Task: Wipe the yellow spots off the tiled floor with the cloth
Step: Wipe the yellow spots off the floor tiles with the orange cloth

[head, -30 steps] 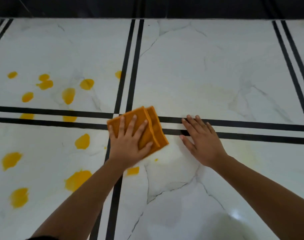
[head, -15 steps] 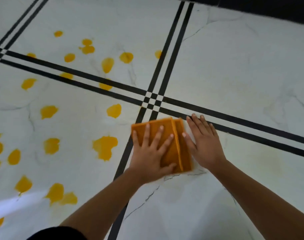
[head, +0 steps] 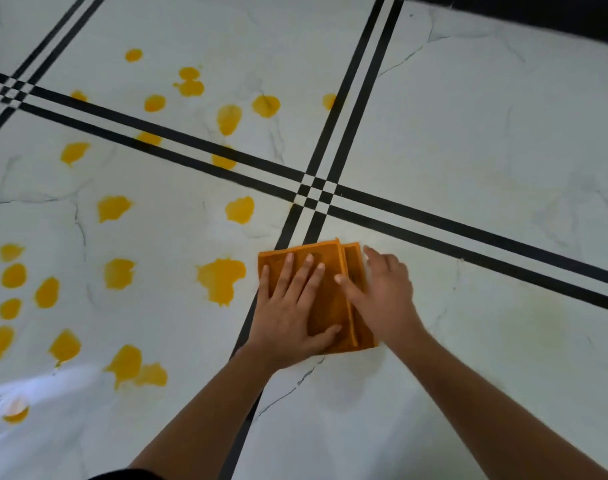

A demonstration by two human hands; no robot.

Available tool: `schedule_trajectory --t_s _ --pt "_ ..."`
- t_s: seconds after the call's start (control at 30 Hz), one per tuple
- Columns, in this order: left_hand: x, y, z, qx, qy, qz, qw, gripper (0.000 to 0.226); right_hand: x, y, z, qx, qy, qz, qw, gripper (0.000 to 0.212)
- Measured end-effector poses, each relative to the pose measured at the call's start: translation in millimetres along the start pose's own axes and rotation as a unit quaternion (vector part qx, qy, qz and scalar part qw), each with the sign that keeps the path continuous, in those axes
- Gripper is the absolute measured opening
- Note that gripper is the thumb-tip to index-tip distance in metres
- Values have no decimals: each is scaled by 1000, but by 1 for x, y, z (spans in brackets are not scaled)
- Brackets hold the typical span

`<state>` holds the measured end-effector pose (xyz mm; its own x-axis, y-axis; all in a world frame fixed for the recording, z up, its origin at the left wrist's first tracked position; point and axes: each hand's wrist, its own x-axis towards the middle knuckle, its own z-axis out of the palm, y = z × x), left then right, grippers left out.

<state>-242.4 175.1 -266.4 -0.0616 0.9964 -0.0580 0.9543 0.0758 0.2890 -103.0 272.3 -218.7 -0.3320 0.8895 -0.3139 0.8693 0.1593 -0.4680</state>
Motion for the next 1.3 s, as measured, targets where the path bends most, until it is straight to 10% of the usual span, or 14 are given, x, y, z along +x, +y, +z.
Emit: schedule_trajectory --t_s 0.3,0.6,0.73,0.87,1.03,1.3 --pt "1 -22 -47 -53 24 -160 985 77 8 -59 -13 212 -90 226 947 22" --pt "7 -75 -112 -65 38 -251 965 83 29 -152 -83 43 -12 -35 998 14" --pt "8 -99 -109 -41 11 -278 960 85 48 -173 -44 -10 -133 -96 986 11" --pt "18 -119 -88 -17 -28 -298 954 88 80 -167 6 -91 -159 -71 980 67" --pt "22 -142 -57 27 -20 -283 959 76 115 -150 76 -197 -104 -177 959 79" --pt "-8 -134 -43 26 54 -286 956 69 124 -95 62 -285 -132 -581 750 54"
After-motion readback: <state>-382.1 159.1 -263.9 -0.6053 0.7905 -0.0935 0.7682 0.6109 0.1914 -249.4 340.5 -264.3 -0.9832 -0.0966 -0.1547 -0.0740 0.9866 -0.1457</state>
